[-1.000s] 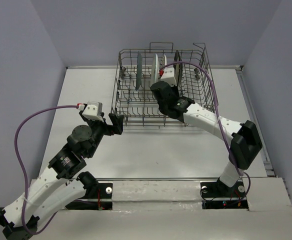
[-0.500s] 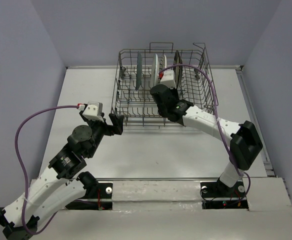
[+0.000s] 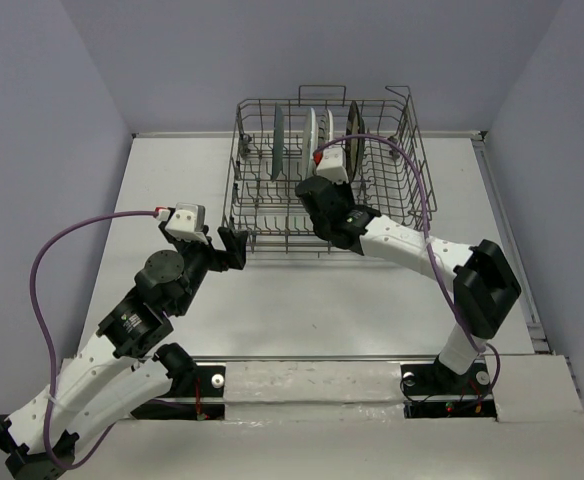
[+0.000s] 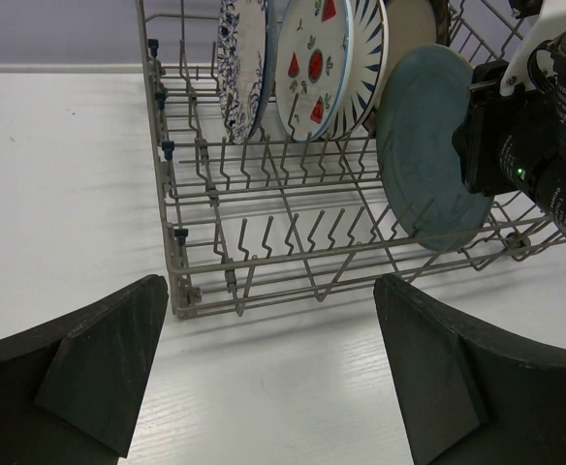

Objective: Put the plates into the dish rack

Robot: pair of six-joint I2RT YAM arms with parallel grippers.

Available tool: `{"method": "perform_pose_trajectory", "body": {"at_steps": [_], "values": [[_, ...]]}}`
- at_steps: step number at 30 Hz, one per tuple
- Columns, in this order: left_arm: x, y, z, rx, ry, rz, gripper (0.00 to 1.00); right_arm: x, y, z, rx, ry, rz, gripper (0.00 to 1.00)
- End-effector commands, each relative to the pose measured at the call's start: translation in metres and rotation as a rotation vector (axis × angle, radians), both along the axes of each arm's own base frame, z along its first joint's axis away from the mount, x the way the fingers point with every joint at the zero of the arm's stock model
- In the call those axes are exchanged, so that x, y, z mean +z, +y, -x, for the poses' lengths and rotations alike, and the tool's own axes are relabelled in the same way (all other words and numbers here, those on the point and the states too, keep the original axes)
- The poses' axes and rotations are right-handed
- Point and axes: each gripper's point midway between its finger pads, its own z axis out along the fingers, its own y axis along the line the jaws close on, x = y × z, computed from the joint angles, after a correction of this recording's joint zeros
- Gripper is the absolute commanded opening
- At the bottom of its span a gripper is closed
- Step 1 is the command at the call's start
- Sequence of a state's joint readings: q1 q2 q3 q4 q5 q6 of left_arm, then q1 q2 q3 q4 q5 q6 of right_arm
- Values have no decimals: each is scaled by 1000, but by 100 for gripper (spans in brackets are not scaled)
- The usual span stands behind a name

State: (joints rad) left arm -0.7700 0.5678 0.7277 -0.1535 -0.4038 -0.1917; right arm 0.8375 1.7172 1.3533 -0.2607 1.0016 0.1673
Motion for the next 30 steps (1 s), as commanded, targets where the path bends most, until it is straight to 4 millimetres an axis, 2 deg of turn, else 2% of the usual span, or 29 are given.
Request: {"method": "perform_pose_trajectory", "body": {"at_steps": [1, 2, 3, 4, 5, 6, 9, 11, 14, 15, 18, 19, 22, 25, 26, 28, 29, 30], "values": [[6, 0, -4, 11, -27, 16, 99, -39, 6, 15, 55, 117, 42, 10], [6, 0, -4, 11, -27, 14, 99, -37, 6, 14, 49, 109, 34, 13], [6, 0, -4, 11, -27, 16, 99, -34, 5, 14, 41, 99, 28, 22], [6, 0, -4, 11, -28, 15, 99, -29, 5, 14, 37, 89, 21, 26], [5, 0, -4, 11, -26, 13, 99, -18, 5, 13, 32, 67, -3, 37], [6, 0, -4, 11, -27, 14, 99, -11, 4, 13, 30, 53, -17, 42], [6, 1, -5, 15, -28, 13, 99, 16, 7, 14, 45, 10, -80, 53], [6, 2, -5, 18, -29, 9, 99, 30, 10, 13, 64, -15, -118, 56], [5, 4, -5, 30, -30, 7, 99, 58, 14, 19, 119, -61, -210, 68], [5, 4, -6, 33, -31, 7, 99, 57, 17, 19, 131, -58, -219, 68], [5, 6, -7, 42, -32, 5, 99, 79, 18, 25, 176, -99, -295, 69], [4, 5, -7, 42, -30, 1, 99, 92, 15, 30, 187, -124, -326, 70], [5, 8, -8, 56, -34, -1, 99, 107, 17, 38, 239, -150, -386, 74], [5, 12, -9, 75, -35, -4, 99, 130, 14, 54, 311, -206, -479, 77], [6, 13, -9, 83, -39, -1, 99, 144, 9, 65, 352, -253, -538, 79], [7, 18, -9, 103, -42, 1, 99, 158, 3, 78, 394, -305, -594, 83], [8, 19, -9, 108, -45, 3, 99, 174, -1, 84, 417, -366, -649, 85], [9, 21, -9, 115, -49, 6, 99, 181, -11, 98, 447, -399, -681, 87]]}}
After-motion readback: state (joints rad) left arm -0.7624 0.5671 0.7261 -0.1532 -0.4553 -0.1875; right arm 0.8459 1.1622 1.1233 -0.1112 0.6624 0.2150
